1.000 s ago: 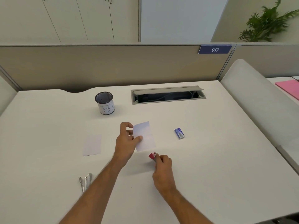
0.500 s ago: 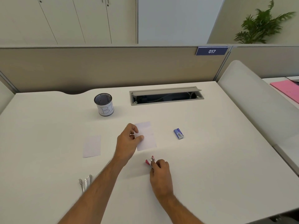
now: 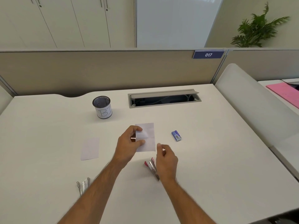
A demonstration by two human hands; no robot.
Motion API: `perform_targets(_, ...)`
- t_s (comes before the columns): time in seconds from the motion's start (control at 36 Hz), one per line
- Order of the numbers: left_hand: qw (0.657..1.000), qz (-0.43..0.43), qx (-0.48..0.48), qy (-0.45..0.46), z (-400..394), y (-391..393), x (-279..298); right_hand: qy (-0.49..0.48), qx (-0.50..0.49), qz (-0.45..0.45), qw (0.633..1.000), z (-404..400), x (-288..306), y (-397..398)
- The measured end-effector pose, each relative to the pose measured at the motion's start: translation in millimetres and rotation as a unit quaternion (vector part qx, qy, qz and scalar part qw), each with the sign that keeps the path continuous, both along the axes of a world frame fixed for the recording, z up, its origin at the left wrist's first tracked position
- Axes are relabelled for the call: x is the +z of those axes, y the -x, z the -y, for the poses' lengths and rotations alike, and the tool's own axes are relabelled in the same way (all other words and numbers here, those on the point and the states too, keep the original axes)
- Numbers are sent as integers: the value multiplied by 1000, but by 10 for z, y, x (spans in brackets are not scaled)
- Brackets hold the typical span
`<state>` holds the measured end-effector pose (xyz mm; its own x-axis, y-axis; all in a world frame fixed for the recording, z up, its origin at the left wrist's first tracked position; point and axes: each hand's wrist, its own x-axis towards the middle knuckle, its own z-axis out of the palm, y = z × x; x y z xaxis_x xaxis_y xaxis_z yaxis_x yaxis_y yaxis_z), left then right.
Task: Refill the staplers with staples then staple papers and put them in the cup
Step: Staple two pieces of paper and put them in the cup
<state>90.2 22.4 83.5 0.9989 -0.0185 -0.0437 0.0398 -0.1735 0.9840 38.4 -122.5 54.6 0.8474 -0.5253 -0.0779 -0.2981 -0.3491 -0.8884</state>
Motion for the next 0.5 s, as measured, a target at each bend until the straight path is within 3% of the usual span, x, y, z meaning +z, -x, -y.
perform_targets(0.08,999,33,11,-26,31,-1,48,-212,3,-12,977,-1,278,-115)
perform_targets(0.14,997,56,20,-45,57,2,75,-277,41,-18,960,7,390,-145)
perform_targets(0.25,996,75,35,-23,78,-3,124,-277,98,-26,956,50,469,-172)
perform_targets(0.5,997,26,18,76,6,-78,141,-304,180,-15,935,224,440,-227)
